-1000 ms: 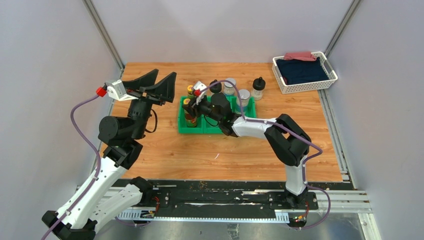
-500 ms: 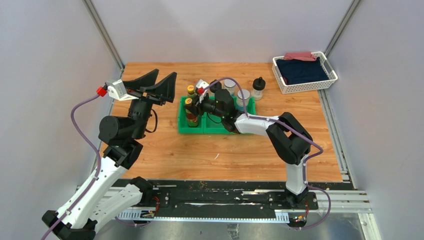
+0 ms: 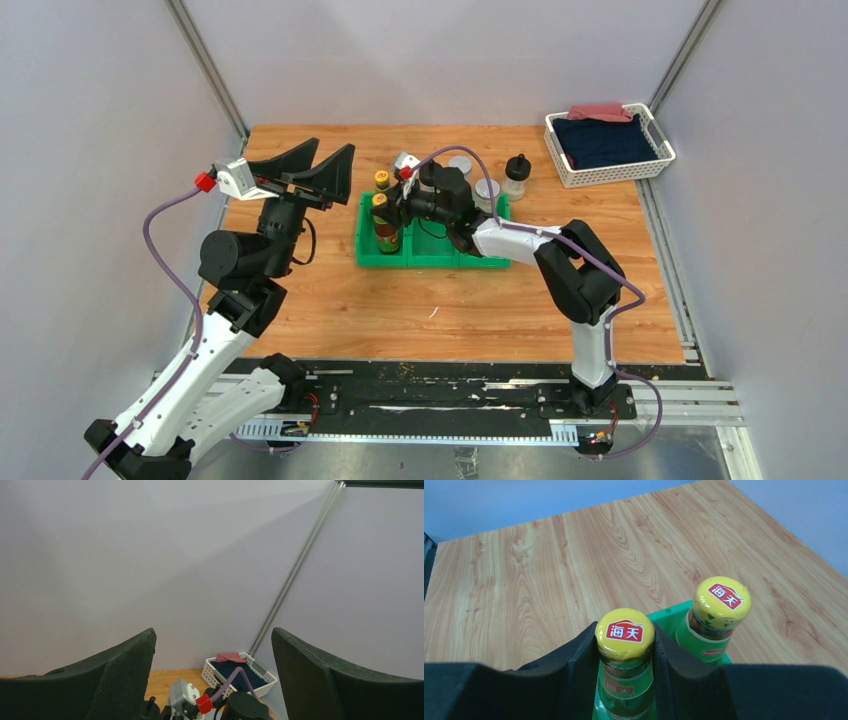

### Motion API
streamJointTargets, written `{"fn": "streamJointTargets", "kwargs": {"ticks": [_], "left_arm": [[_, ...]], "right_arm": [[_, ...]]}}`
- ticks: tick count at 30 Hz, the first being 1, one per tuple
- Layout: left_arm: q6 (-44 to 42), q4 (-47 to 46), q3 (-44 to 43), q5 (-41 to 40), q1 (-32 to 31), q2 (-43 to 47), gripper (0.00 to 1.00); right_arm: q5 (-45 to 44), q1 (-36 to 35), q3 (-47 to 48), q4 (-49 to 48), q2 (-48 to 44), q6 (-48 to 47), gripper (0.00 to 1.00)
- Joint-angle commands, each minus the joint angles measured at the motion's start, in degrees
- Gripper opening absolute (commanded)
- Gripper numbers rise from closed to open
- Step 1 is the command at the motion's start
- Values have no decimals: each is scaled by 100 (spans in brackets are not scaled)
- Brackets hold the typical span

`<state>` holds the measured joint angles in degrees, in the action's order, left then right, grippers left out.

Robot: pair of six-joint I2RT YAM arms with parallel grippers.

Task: Organize the condiment bottles
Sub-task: Place the bottle in the storage box.

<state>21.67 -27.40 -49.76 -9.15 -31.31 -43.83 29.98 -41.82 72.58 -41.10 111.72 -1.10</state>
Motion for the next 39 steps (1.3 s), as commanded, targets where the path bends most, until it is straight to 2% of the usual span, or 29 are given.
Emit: {"fn": "streamJointTargets", "kwargs": {"ticks": [1, 13, 33, 34, 39], "left_arm": [[30, -125, -16, 51, 11, -12, 88], [34, -117, 32, 45, 11, -4, 88], [83, -124, 89, 45, 11, -14, 88], [83, -122, 91, 45, 11, -18, 88], [92, -121, 82, 45, 11, -21, 88]], "right_arm": [[277, 60, 235, -130, 86, 80, 0], [-34, 34, -44, -836, 191, 786, 0], [-66, 25, -262, -776, 131, 517, 0], [-75, 25, -276, -776, 124, 507, 1], [-80, 17, -299, -777, 119, 496, 20]]}}
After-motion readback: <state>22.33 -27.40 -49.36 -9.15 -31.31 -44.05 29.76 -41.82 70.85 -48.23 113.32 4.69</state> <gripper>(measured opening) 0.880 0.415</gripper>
